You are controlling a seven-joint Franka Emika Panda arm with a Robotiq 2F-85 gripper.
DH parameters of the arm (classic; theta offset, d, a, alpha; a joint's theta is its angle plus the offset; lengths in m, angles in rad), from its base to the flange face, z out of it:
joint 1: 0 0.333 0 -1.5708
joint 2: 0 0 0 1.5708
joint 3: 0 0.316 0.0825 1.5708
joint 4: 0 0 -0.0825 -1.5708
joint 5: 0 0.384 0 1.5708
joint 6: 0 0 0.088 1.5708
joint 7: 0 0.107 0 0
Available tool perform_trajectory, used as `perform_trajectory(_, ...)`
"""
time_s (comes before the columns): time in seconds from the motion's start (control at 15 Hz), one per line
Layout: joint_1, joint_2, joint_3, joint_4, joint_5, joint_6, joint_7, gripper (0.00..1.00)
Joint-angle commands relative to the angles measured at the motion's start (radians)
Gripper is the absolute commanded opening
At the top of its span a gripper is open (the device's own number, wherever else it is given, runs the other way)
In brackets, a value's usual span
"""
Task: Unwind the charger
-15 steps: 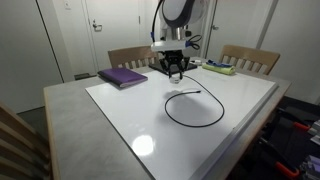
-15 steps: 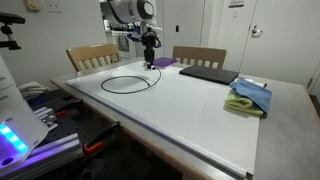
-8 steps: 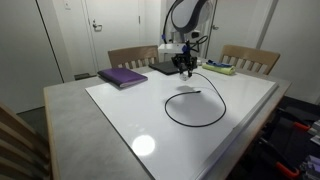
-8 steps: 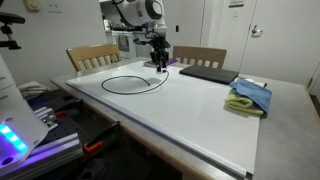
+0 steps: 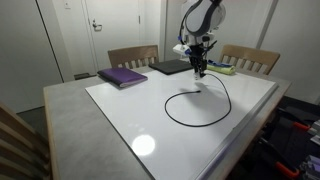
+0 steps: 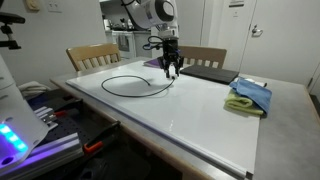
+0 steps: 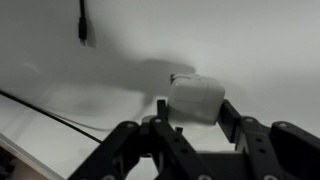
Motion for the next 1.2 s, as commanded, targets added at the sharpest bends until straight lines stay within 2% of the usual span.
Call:
perform_trajectory(0.0, -0.038, -0.066, -0.023, -0.118, 0.002, 0.087, 0.140, 0.28)
perform_trajectory(0.07, -0.046, -0.071, -0.033, -0.136, 0.004, 0.100, 0.183, 0.28)
perform_trajectory(0.13, -0.050, -0.019, -0.006, -0.056, -0.017, 0.049, 0.135, 0.28)
perform_trajectory(0.2, -0.057, -0.023, -0.009, -0.067, -0.021, 0.053, 0.145, 0.53)
perform_trajectory(0.4, -0.058, -0.021, 0.000, -0.063, -0.020, 0.052, 0.144, 0.53)
perform_trajectory(0.47, -0.049, -0.009, -0.009, -0.059, -0.021, 0.042, 0.178, 0.28)
perform_trajectory(0.53, -0.029, 0.007, -0.040, -0.047, -0.021, 0.004, 0.281, 0.28)
perform_trajectory(1.07, -0.078, 0.011, -0.072, -0.095, 0.011, -0.007, 0.655, 0.28)
perform_trajectory(1.13, 0.043, 0.039, -0.219, -0.094, 0.138, 0.001, 0.594, 0.28)
